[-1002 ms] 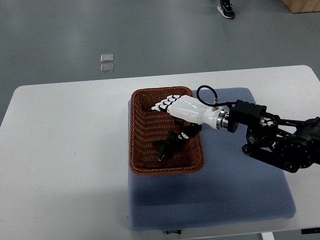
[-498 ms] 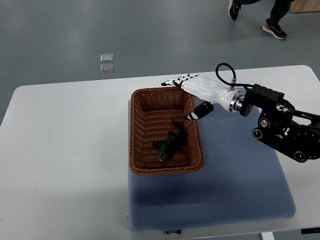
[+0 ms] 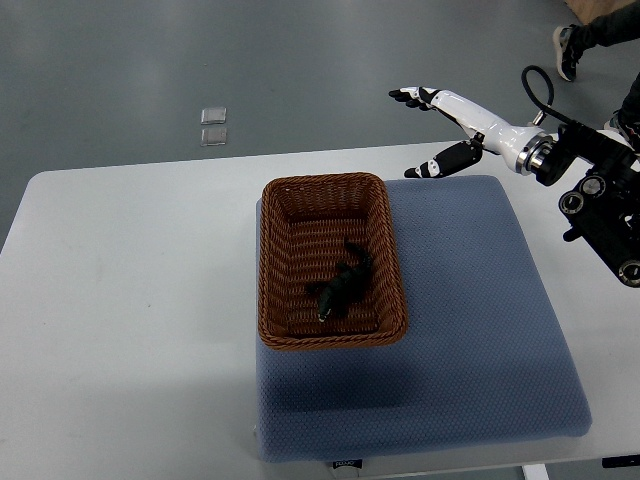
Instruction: Place crocodile in brown basket with right hand
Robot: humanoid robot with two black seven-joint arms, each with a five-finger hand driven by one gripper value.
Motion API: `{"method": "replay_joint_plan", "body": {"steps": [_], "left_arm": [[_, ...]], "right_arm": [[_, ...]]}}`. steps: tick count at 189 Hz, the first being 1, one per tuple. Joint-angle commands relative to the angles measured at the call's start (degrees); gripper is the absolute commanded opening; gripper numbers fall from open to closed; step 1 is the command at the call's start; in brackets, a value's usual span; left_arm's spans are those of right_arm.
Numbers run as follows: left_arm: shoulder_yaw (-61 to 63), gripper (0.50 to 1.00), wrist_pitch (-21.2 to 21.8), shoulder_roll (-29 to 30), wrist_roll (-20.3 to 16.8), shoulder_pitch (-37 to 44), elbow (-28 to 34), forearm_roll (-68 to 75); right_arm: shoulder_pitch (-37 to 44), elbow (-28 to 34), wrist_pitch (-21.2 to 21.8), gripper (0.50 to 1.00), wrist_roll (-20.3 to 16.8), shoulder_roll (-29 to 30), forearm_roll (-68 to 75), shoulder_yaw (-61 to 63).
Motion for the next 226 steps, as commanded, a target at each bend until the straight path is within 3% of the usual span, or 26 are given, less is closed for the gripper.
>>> {"method": "replay_joint_plan", "body": {"steps": [1, 29, 72, 96, 126, 226], "left_arm": [[0.0, 1.0, 0.0, 0.0, 0.0, 0.0, 0.0, 0.0], [0.0, 1.0, 0.0, 0.0, 0.0, 0.1, 0.0, 0.0], [0.0, 1.0, 0.0, 0.0, 0.0, 0.1, 0.0, 0.0], [0.0, 1.0, 0.0, 0.0, 0.0, 0.0, 0.0, 0.0], [0.0, 1.0, 0.0, 0.0, 0.0, 0.0, 0.0, 0.0], [0.0, 1.0, 0.0, 0.0, 0.0, 0.0, 0.0, 0.0]], "right_arm": [[-0.6, -4.4, 2.0, 0.928, -0.5, 1.8, 3.4, 4.9], [-0.7, -12.1, 2.9, 0.928, -0.5, 4.1, 9.7, 11.7], [-1.2, -17.3, 1.9, 0.928, -1.4, 7.6, 18.6, 21.4], [-2.2, -17.7, 0.7, 0.928, -1.7, 9.1, 23.7, 22.9], [-3.5, -18.2, -4.2, 0.93, -1.7, 10.0, 28.3, 22.9], [-4.0, -18.7, -4.6, 0.93, -1.6, 9.8, 29.8, 22.9]]}}
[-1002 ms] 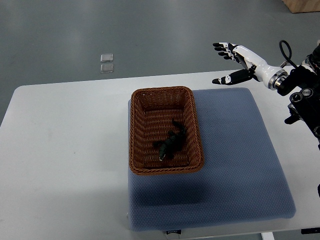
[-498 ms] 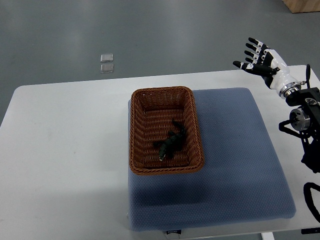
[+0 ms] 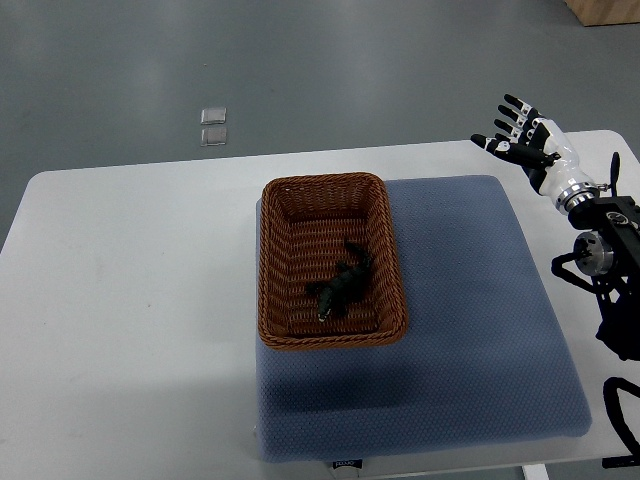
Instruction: Place crocodile in brown basket with right hand
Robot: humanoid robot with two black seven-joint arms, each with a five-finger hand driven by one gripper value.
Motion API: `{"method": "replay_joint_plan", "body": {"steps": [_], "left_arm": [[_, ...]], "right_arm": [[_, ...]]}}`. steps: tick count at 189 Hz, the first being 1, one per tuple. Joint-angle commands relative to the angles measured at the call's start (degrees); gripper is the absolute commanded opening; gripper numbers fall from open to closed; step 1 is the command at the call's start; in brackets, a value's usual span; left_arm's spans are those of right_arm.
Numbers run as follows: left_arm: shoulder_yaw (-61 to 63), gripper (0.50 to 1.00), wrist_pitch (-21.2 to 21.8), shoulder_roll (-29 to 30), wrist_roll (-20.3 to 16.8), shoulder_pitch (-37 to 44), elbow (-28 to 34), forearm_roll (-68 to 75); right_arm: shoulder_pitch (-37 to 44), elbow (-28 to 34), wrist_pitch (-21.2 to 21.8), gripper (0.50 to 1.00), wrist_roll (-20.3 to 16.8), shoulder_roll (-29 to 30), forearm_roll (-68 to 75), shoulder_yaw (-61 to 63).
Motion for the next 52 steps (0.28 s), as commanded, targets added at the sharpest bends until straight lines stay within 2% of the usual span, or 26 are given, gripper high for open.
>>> {"method": "replay_joint_plan", "body": {"steps": [1, 52], "left_arm": [[0.0, 1.0, 0.0, 0.0, 0.0, 0.0, 0.0, 0.0], [0.0, 1.0, 0.0, 0.0, 0.0, 0.1, 0.0, -0.1]], "right_arm": [[0.5, 0.0, -0.4, 0.93, 0.2, -0.4, 0.6, 0.2], [0.7, -1.8, -0.3, 0.93, 0.6, -0.6, 3.0, -0.2]]}}
